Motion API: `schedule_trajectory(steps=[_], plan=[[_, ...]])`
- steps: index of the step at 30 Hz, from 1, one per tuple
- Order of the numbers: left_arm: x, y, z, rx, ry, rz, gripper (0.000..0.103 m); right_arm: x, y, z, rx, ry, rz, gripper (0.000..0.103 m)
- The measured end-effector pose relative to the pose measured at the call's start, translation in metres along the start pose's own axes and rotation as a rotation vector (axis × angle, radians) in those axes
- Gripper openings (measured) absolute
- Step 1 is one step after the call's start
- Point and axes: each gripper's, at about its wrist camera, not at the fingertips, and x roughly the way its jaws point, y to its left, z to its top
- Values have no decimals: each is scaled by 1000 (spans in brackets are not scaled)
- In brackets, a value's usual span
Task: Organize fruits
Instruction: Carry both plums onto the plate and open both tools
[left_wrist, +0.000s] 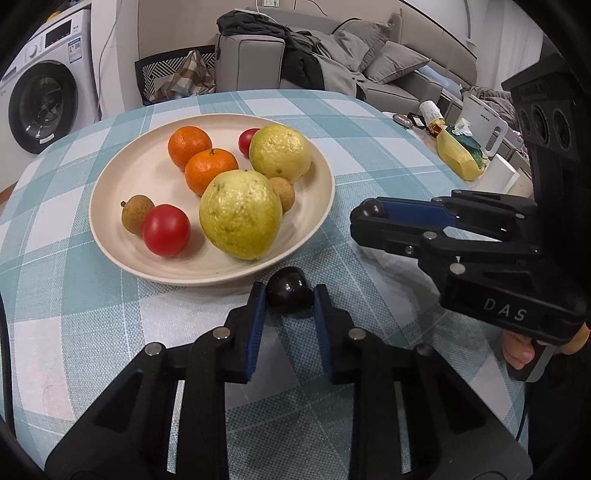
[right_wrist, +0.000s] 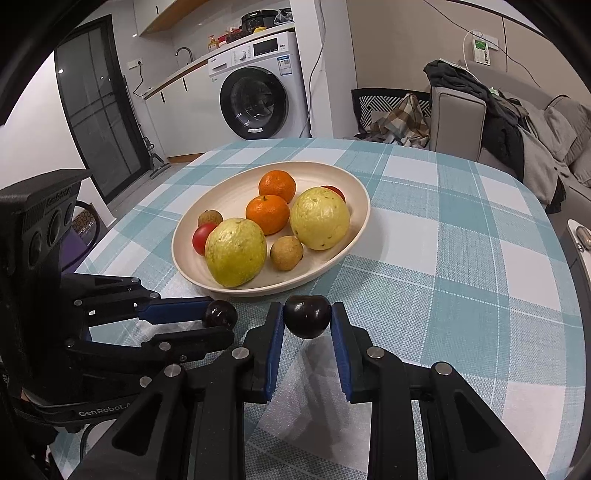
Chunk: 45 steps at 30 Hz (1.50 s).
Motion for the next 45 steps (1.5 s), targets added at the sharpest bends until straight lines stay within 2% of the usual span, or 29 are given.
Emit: schedule_trajectory(steps=[6, 11, 25, 37, 45], plan=[[-9, -2, -1, 15, -29, -35, 23, -1, -1, 0, 6, -13, 1, 27], [-24, -4, -1, 31, -87, -56, 23, -9, -2, 1, 14, -68, 18, 27], [-57, 15, 8, -18, -186, -50, 23, -27, -3, 5, 50, -190, 26, 27], [-73, 33, 16, -53, -237, -4, 23, -25, 0, 8, 52, -210, 46, 27], [-68, 53, 28, -69, -239, 49, 23, -12, 1, 13, 68, -165, 57, 27]])
